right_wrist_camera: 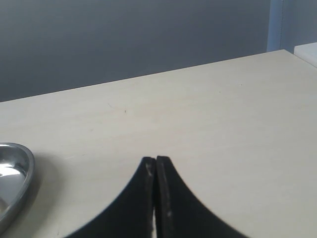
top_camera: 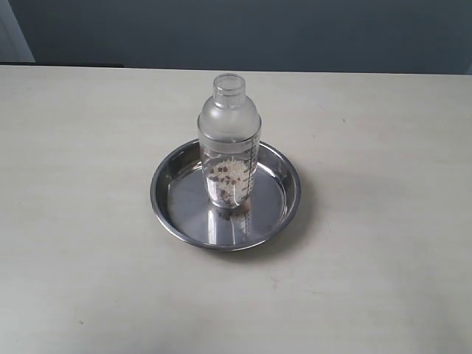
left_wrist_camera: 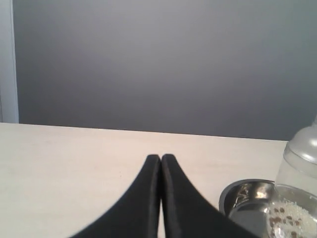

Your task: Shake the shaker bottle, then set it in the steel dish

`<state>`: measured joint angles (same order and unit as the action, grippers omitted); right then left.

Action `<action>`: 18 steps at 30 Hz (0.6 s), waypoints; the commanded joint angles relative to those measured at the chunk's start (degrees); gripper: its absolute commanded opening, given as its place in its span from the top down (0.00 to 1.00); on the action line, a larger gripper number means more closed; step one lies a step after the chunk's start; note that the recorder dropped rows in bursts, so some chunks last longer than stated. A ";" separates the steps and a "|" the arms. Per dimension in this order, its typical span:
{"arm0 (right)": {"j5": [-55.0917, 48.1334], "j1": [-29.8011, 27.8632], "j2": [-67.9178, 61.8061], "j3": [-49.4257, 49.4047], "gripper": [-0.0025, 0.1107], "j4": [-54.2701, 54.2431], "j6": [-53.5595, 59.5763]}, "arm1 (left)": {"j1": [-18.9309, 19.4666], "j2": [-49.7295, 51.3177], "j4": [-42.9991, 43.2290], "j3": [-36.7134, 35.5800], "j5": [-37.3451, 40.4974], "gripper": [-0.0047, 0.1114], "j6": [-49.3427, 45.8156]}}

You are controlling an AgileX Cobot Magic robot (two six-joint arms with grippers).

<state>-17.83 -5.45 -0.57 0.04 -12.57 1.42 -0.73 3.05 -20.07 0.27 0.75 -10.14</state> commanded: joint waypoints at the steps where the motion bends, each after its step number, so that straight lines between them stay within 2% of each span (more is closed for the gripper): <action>1: 0.29 -0.24 0.28 -0.04 0.98 0.23 0.07 | 1.49 -3.05 6.11 -0.27 6.98 0.96 7.69; 3: 0.29 -0.24 0.28 -0.04 0.98 0.23 0.07 | 1.94 -3.05 9.43 -0.27 10.28 0.96 11.82; 6: 0.29 -0.24 0.28 -0.04 0.98 0.23 0.07 | 1.93 -3.05 9.59 -0.27 12.60 0.96 12.12; 18: 0.37 -0.24 0.28 -0.04 0.98 0.23 0.07 | 1.93 -3.05 9.86 -0.27 12.48 0.96 11.40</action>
<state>-17.94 -5.45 -0.57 0.04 -12.57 1.42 1.11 0.33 -10.53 0.27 13.46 1.27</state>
